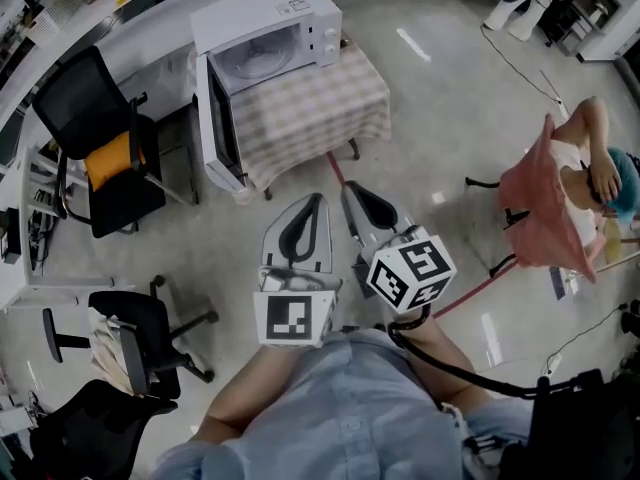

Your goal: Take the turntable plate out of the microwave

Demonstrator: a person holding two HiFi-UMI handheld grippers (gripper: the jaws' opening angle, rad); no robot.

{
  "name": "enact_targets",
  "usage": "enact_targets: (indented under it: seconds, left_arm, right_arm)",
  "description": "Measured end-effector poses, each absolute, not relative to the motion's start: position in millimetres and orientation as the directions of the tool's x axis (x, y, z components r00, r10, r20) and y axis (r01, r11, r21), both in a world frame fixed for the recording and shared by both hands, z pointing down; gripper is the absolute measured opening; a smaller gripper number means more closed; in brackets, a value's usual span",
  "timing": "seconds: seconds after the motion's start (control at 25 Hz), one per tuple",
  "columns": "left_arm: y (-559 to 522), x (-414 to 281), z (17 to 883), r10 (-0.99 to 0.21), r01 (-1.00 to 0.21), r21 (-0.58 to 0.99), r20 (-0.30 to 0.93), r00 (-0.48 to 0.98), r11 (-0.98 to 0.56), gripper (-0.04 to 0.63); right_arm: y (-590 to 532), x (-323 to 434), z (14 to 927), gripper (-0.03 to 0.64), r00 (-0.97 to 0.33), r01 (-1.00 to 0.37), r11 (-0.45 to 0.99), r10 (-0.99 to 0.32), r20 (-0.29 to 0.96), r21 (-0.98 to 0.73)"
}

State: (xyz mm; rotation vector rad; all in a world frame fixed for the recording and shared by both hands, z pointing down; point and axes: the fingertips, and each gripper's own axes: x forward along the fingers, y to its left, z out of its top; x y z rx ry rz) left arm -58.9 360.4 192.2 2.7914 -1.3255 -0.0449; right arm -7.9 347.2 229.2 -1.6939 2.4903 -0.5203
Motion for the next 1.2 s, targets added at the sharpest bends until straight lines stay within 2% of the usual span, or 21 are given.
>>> enact_targets:
  seconds: [0.6, 1.2]
  left_arm:
    - [272.6, -101.2, 189.6, -0.770, -0.766, 0.083, -0.026, 0.638, -0.638, 0.008]
    - [178.5, -56.0, 198.4, -0.835, -0.834, 0.053, -0.009, 0.549, -0.549, 0.008]
  right_arm:
    - [255.0, -51.0, 217.5, 0.002, -0.372, -0.898, 0.324, -0.920, 0.121, -0.298]
    - [148.8, -6.9, 225.3, 0.002, -0.471, -0.850, 0.422, -0.876, 0.098, -0.317]
